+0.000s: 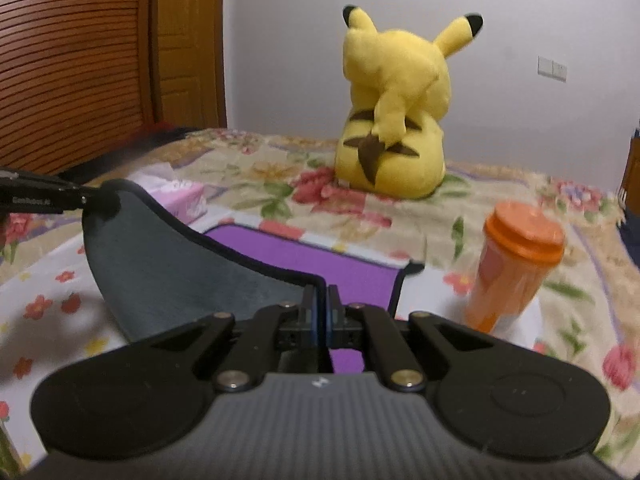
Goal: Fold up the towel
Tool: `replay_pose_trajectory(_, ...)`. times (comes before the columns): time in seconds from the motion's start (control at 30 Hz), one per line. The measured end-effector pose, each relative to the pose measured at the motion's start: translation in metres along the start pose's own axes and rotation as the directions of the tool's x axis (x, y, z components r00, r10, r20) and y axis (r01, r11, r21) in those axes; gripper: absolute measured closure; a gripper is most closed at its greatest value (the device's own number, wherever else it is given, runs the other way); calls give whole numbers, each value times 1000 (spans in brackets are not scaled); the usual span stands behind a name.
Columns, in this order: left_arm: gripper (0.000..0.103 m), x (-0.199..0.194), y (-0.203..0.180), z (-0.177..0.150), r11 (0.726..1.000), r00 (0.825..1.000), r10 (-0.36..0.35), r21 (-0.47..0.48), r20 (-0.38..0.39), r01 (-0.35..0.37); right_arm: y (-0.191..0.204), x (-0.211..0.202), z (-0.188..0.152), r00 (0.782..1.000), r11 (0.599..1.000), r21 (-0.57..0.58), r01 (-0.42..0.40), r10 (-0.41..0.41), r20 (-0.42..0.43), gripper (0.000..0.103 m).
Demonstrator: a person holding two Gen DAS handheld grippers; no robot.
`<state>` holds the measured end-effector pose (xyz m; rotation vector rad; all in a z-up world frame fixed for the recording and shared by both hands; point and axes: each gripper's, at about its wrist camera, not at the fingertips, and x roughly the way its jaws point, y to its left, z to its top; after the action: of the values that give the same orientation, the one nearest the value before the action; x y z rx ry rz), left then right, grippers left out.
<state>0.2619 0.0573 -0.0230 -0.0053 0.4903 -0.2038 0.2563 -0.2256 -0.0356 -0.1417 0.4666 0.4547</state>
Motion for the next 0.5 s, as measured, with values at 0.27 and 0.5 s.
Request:
replay_pose_trajectory(0.27,96,21,8,9,1000,999,29,-3,20,-29,2,24,19,999,998,-62,20,-18,42,99)
replay_pose_trajectory(0.5,96,44,16,20,999,998,44,-17,44,-43,-3,48,26,997,995,-79,54,-50,51,99)
